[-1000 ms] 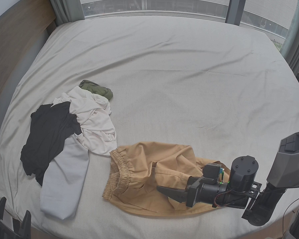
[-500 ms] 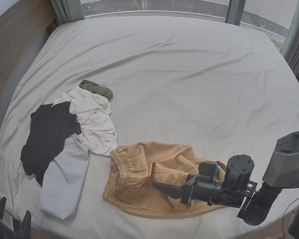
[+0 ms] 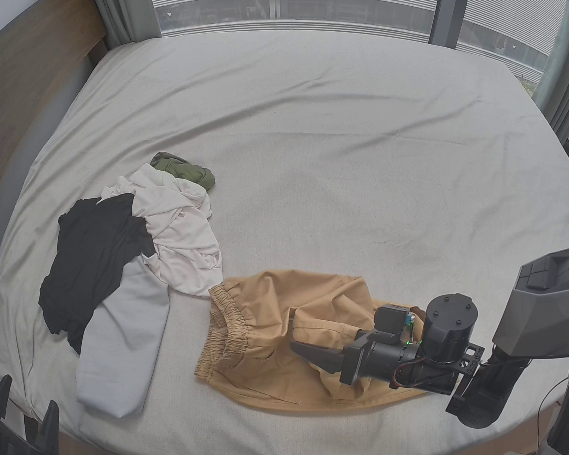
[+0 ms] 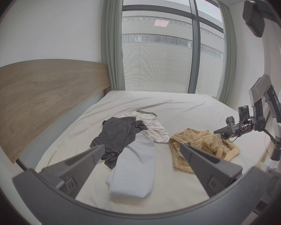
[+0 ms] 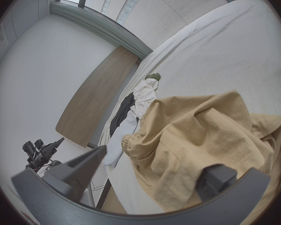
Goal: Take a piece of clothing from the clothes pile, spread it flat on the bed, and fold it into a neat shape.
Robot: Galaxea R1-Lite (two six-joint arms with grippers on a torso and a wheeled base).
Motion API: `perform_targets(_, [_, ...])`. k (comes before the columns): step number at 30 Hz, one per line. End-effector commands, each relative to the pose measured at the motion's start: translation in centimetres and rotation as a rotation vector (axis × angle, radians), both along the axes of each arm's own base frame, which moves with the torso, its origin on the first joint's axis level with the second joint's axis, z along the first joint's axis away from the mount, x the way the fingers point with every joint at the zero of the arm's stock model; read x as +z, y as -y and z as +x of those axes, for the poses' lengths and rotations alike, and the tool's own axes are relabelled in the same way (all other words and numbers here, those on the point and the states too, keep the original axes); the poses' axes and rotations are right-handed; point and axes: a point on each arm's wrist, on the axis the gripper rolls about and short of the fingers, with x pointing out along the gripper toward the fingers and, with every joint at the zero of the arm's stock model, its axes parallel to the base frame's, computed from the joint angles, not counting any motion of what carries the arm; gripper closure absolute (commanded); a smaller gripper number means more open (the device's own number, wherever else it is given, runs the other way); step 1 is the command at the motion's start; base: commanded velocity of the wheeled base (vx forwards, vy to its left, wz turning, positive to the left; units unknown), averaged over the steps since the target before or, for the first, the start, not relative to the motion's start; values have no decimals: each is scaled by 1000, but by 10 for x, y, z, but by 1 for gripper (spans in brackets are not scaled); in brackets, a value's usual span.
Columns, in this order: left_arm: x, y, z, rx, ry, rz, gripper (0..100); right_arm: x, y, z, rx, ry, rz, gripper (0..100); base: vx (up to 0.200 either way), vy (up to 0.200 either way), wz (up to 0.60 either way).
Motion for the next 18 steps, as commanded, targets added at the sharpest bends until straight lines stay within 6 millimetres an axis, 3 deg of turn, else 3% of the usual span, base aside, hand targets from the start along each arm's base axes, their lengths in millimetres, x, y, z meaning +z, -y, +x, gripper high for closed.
perform_targets(1, [-5,0,0,0,-2,0,0,-4,-1,1,1,-8,-6,100,0,0,0])
perform_targets(13, [-5,0,0,0,-4,0,0,0,3,2,-39,2,-4,100,0,0,0])
perform_targets(18, [-5,0,0,0,-2,0,0,11,12,-4,-48,13,10,100,0,0,0])
